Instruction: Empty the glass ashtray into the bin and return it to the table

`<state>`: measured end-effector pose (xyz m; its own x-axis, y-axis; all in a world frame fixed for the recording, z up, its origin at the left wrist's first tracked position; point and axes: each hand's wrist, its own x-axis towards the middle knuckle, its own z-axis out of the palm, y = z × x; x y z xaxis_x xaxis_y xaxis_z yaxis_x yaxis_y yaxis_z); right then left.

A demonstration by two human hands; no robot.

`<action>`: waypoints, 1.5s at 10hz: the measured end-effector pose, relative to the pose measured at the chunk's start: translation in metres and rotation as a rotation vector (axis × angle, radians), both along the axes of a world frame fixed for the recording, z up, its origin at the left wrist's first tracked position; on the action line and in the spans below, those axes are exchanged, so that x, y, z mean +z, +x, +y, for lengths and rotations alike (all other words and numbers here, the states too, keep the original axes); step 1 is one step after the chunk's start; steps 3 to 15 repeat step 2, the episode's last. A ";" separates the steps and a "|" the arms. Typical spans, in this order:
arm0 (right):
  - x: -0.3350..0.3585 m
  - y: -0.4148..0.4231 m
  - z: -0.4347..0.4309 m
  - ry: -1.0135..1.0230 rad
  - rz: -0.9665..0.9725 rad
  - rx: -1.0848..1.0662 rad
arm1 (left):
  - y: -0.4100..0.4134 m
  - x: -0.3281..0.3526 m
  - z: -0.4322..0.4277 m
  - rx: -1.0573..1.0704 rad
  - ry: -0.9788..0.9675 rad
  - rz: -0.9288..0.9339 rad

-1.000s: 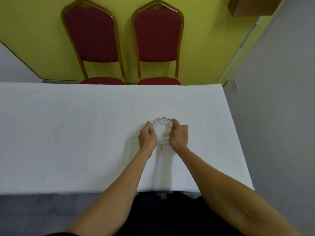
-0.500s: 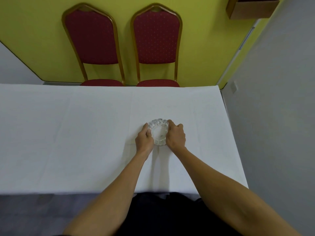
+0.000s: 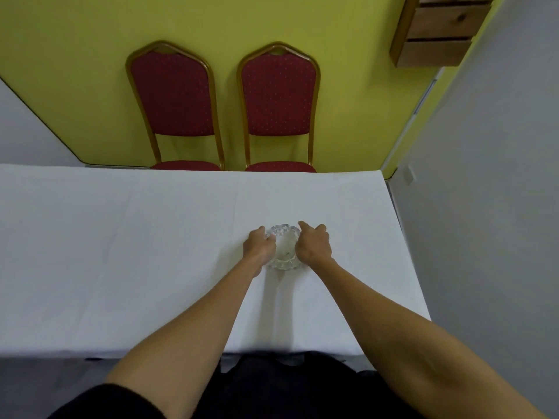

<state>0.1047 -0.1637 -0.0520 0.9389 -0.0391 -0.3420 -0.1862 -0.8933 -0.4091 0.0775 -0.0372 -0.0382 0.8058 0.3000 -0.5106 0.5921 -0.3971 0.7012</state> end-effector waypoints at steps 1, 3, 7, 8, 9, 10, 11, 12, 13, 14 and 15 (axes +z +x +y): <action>0.024 0.016 -0.005 -0.036 -0.054 0.056 | 0.026 0.028 0.010 -0.069 0.069 -0.073; 0.061 0.046 -0.008 -0.016 -0.156 0.071 | 0.054 0.064 0.018 -0.141 0.137 -0.195; 0.061 0.046 -0.008 -0.016 -0.156 0.071 | 0.054 0.064 0.018 -0.141 0.137 -0.195; 0.061 0.046 -0.008 -0.016 -0.156 0.071 | 0.054 0.064 0.018 -0.141 0.137 -0.195; 0.061 0.046 -0.008 -0.016 -0.156 0.071 | 0.054 0.064 0.018 -0.141 0.137 -0.195; 0.061 0.046 -0.008 -0.016 -0.156 0.071 | 0.054 0.064 0.018 -0.141 0.137 -0.195; 0.061 0.046 -0.008 -0.016 -0.156 0.071 | 0.054 0.064 0.018 -0.141 0.137 -0.195; 0.061 0.046 -0.008 -0.016 -0.156 0.071 | 0.054 0.064 0.018 -0.141 0.137 -0.195; 0.061 0.046 -0.008 -0.016 -0.156 0.071 | 0.054 0.064 0.018 -0.141 0.137 -0.195; 0.061 0.046 -0.008 -0.016 -0.156 0.071 | 0.054 0.064 0.018 -0.141 0.137 -0.195; 0.061 0.046 -0.008 -0.016 -0.156 0.071 | 0.054 0.064 0.018 -0.141 0.137 -0.195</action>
